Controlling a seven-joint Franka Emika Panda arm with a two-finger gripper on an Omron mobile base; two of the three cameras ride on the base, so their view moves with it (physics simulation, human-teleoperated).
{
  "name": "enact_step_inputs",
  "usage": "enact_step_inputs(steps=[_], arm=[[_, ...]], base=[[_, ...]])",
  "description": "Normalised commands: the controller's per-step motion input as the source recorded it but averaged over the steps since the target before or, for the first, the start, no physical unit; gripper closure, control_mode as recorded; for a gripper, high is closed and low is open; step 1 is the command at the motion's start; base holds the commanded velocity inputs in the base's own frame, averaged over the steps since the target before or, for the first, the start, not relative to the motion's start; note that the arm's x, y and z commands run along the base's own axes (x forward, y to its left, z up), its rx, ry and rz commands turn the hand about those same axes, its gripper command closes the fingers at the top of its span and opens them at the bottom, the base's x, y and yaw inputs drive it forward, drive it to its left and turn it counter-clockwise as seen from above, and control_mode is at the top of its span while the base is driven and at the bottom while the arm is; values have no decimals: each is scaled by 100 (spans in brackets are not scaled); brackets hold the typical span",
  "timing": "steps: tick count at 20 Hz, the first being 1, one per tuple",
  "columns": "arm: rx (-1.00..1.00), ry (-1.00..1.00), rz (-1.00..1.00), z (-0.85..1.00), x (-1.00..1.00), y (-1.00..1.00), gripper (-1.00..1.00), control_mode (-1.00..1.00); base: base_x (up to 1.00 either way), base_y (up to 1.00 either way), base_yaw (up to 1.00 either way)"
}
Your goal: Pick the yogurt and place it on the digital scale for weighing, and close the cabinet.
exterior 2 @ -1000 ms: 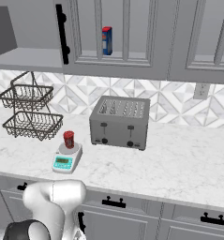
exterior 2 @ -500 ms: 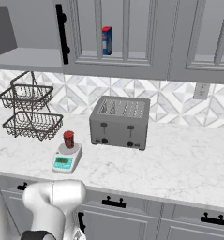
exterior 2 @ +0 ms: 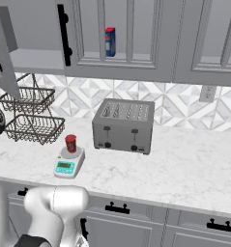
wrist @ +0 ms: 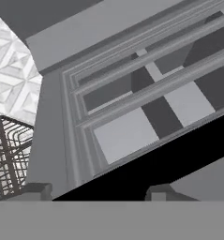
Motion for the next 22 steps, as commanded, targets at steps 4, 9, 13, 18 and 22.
enact_step_inputs(steps=[4,9,13,18,22], arm=[[1,0,-4,-17,100,-11,-100,-100],[0,0,-2,-16,100,-1,-100,-100],[0,0,-6,-19,100,3,-100,-100],[0,-2,-10,-20,100,15,-100,-100],[0,-1,-10,-17,100,12,-100,-100]], base=[[0,0,0],[0,0,0],[0,0,0],[0,0,0],[0,0,0]])
